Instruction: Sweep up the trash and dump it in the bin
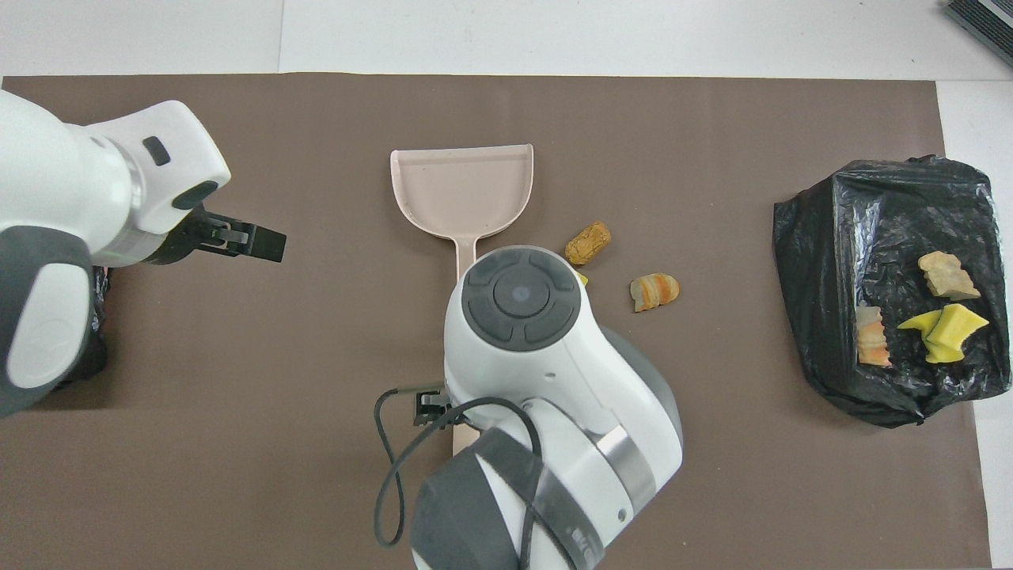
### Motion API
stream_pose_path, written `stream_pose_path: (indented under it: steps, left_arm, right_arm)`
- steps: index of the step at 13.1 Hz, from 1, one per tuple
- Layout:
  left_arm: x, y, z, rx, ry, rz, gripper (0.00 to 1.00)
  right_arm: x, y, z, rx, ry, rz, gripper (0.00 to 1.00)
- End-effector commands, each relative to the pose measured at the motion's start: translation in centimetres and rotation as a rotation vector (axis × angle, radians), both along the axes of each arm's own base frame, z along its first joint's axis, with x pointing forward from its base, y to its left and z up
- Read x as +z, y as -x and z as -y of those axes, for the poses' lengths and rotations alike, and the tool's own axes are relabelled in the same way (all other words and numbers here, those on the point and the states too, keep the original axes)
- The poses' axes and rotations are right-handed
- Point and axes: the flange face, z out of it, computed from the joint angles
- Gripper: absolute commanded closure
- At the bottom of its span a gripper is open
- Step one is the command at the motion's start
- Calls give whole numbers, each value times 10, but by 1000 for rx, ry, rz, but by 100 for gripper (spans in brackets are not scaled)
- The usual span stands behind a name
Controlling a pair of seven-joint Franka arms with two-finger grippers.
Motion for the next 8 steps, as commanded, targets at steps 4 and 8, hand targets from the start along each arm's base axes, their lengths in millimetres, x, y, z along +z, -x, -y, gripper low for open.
stream_pose_path:
  steps: [4,8]
  left_arm:
    - [-79,7,81,12,25,-3,0]
    - [-146,12,149,37,38,-7,0]
  right_arm:
    - [-54,120,21,-75,-75,2,0]
    - [-98,163,2,-88,-51,22,0]
